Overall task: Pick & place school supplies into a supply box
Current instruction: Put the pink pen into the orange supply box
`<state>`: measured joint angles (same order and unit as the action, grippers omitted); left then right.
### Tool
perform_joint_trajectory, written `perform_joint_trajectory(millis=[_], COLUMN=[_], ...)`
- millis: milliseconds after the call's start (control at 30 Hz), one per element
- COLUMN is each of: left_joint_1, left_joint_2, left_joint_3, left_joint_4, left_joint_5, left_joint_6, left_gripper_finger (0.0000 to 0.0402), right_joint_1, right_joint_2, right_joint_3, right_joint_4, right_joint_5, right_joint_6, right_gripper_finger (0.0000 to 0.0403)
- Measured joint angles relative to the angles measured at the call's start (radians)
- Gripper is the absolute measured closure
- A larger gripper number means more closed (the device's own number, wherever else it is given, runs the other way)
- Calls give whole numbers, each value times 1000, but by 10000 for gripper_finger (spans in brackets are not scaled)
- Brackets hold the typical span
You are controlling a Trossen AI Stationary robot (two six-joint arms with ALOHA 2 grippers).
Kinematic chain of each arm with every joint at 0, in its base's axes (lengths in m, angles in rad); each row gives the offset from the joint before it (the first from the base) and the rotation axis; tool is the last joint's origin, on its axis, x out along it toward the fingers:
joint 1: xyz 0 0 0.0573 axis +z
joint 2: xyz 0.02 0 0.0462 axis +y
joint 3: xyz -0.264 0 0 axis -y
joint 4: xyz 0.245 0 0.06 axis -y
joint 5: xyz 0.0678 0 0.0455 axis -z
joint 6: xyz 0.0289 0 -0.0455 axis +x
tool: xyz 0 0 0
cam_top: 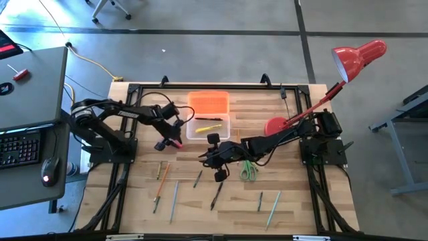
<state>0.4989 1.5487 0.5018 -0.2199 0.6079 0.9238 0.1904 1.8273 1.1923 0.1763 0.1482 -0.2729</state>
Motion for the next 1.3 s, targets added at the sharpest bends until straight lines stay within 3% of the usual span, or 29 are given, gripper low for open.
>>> perform_joint_trajectory(millis=[200,300,567,933,1167,1300], left_joint_1=[-4,-4,-3,-18,-92,-133], left_joint_2=[7,7,4,6,6,7], left_joint_3=[-6,-5,-3,-3,-7,-8], left_joint_4=[113,121,90,102,169,222], left_joint_5=[9,-20,-48,-30,-86,-90], left_joint_6=[-262,-250,-203,-395,-530,-580], left_gripper_finger=[232,243,352,349,272,251], right_joint_1=[0,0,0,0,1,2], right_joint_2=[0,0,0,0,18,52], right_joint_3=[0,0,0,0,-1,-2], right_joint_4=[-17,-27,-39,-39,-45,-41], right_joint_5=[-5,-5,-5,-6,-5,6], right_joint_6=[3,3,3,9,90,105], right_gripper_finger=[353,355,352,354,345,332])
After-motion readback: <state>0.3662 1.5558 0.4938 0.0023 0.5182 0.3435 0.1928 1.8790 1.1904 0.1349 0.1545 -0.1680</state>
